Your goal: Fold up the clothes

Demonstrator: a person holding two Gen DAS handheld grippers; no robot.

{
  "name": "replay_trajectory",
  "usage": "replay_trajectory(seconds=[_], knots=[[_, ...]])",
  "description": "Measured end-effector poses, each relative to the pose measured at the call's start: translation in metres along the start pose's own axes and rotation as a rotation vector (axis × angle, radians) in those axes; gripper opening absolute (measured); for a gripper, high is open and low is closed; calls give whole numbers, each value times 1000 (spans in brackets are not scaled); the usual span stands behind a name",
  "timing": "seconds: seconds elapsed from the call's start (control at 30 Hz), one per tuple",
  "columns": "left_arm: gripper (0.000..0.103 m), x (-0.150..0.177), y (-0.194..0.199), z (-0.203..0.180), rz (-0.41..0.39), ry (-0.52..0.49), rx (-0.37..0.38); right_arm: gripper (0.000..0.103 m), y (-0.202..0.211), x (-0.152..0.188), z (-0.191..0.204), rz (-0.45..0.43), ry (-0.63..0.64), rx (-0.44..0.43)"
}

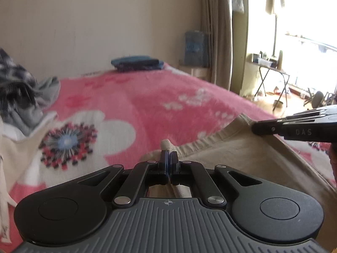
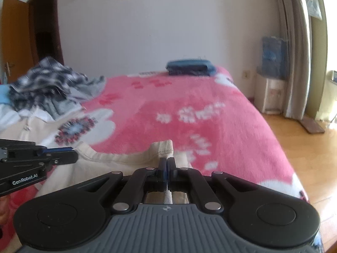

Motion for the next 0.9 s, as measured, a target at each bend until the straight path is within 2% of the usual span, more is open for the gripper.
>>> replay_trajectory(seconds=[0.07, 0.1, 0.13, 0.2, 0.37, 0.43, 0.5, 0.57, 0.77, 0.9], knots=[[6, 0, 1, 3, 9, 13, 11, 1, -8, 7, -5, 52, -9, 7], [12, 0, 2, 6, 13, 25, 12, 2, -6, 5, -7, 58, -23, 4], [23, -2, 4, 11, 18, 43, 9, 3, -4, 3, -9, 63, -37, 0], [30, -4, 7, 15, 30, 58, 7, 12, 7, -3, -9, 55, -40, -16], [36, -5, 2, -5, 85, -46, 18, 14, 33, -18, -9, 35, -46, -58], [37, -5, 1, -13, 107, -88, 22, 14, 22, -11, -3, 105, -17, -76], [37, -4, -2, -20, 126, -128, 14, 13, 7, 2, -3, 178, 0, -51], [37, -3, 3, -27, 114, -150, -1, 13, -5, 12, -5, 228, 5, -23], [38, -4, 71, -71, 67, -294, 171, 14, 86, -12, 3, 112, 133, 1], [39, -5, 118, -101, 35, -389, 286, 14, 159, 15, 10, 171, 244, -38]])
Point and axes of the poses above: each gripper's, at about its wrist camera, not at the fingertips, and y roughly against the way its jaws point, z to its left, x to its underside, the point moved 6 cm from there along -y, roughly the way its jaws point, and after that the axes turned 15 degrees about -y, right-handed, at the moved point
